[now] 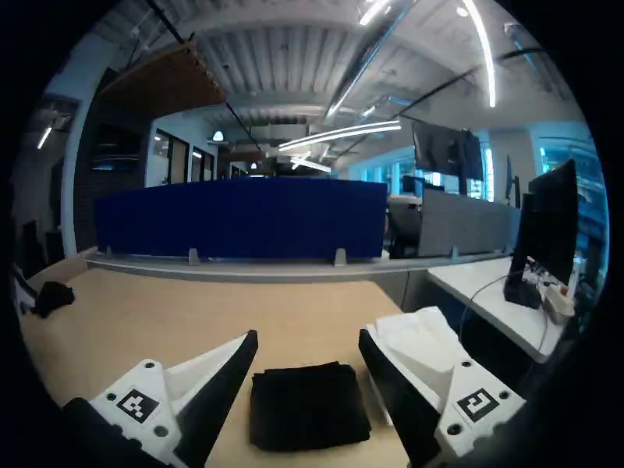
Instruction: Fold towel
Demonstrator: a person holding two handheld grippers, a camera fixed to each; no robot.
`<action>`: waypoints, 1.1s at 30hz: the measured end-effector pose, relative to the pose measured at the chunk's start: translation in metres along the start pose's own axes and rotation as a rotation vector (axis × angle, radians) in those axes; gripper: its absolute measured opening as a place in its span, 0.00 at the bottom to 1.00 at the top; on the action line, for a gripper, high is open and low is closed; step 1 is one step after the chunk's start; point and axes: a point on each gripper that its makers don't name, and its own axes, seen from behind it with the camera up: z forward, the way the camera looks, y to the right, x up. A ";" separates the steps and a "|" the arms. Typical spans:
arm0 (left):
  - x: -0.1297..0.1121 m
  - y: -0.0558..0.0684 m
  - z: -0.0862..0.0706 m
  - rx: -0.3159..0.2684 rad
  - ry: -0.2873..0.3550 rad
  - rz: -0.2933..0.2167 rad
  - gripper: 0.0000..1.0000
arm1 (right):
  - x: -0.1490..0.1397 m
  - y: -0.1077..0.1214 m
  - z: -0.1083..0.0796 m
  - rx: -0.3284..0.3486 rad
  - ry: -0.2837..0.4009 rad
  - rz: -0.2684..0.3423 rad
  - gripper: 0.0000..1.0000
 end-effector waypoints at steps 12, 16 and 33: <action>0.015 -0.010 -0.002 0.011 0.063 -0.029 0.94 | 0.027 -0.024 0.006 0.021 0.050 -0.011 1.00; 0.026 -0.021 -0.001 0.027 0.103 -0.043 0.94 | 0.044 -0.043 0.008 0.034 0.073 -0.011 1.00; 0.106 -0.108 -0.028 0.204 0.455 -0.119 0.94 | 0.092 -0.154 0.010 0.105 0.149 -0.047 1.00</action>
